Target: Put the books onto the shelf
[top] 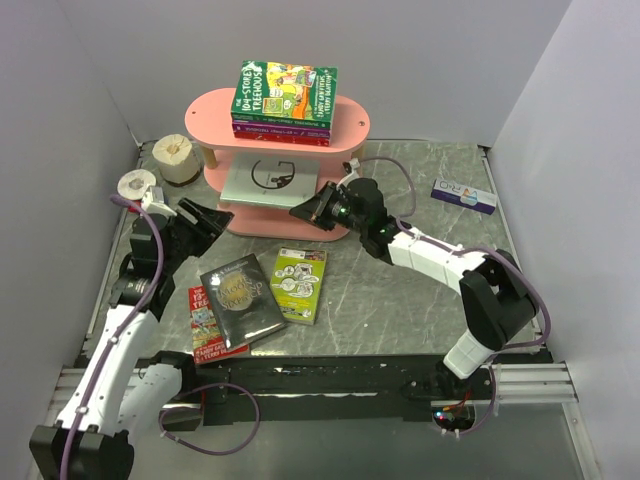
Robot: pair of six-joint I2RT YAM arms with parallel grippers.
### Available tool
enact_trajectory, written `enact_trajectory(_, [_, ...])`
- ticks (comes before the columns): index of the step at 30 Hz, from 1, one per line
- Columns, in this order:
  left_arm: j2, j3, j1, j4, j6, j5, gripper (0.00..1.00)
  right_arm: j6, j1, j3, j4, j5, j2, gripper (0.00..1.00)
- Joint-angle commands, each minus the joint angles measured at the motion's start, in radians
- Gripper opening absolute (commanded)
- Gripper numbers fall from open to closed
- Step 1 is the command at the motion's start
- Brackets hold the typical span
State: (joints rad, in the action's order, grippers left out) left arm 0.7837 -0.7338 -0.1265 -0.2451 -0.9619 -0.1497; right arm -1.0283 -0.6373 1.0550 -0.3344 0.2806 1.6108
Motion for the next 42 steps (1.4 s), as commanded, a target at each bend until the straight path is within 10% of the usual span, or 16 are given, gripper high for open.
enact_trajectory(1, [0.055,-0.013,0.011,0.066,0.017,0.001,0.71,0.020,0.030,0.048,0.017,-0.031,0.014,0.00])
enact_trajectory(18, [-0.074,0.096,0.024,0.105,0.022,0.092,0.68,0.244,-0.079,-0.332,0.101,-0.021,-0.443,0.01])
enact_trajectory(22, [0.052,0.093,0.025,0.239,0.019,-0.057,0.18,0.293,-0.079,-0.362,0.156,-0.043,-0.499,0.00])
enact_trajectory(25, [0.169,0.047,0.024,0.328,0.014,-0.122,0.01,0.316,-0.079,-0.363,0.208,-0.054,-0.532,0.00])
enact_trajectory(42, [0.489,-0.105,0.024,0.461,-0.034,-0.154,0.01,0.350,-0.073,-0.421,0.330,-0.118,-0.683,0.00])
